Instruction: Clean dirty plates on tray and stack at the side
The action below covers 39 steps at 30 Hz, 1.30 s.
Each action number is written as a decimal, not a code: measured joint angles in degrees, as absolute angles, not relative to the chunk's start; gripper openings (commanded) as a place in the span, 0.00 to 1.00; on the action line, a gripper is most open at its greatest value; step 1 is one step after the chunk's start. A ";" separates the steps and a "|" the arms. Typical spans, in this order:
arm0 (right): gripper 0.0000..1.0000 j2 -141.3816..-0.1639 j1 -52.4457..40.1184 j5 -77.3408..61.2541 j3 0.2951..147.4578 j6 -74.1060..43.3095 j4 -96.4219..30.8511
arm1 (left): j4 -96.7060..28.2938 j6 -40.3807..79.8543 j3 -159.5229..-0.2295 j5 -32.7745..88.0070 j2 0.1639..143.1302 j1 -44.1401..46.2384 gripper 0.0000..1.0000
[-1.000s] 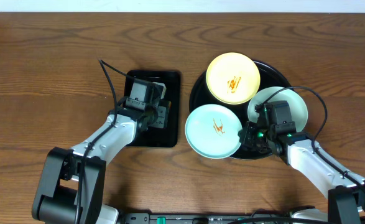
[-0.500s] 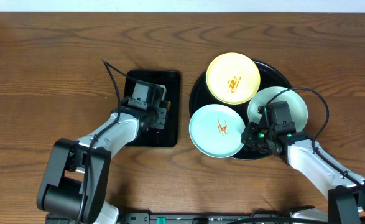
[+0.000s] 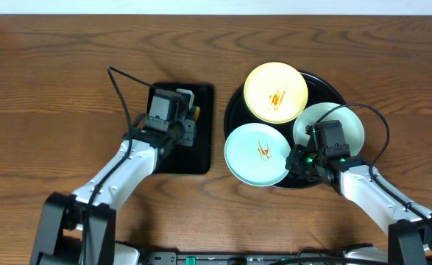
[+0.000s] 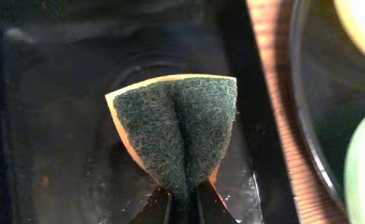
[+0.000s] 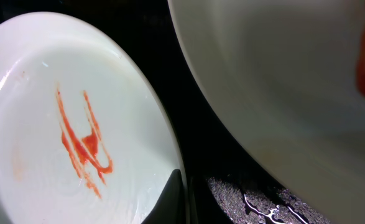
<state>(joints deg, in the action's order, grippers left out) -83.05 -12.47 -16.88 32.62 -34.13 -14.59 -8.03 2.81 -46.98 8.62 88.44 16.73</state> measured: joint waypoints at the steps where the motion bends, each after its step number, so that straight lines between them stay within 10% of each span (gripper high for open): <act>1: 0.01 -83.05 -12.47 -16.88 32.62 -34.13 -14.59 | -7.99 2.94 -46.98 8.62 88.07 16.73 0.07; 39: 0.01 -83.05 -12.47 -16.91 32.62 -34.15 -14.59 | 2.09 19.55 -46.98 8.58 97.93 23.49 0.08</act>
<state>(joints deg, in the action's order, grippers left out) -83.05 -12.47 -16.91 32.62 -34.15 -14.59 2.09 19.55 -46.98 8.58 97.93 23.49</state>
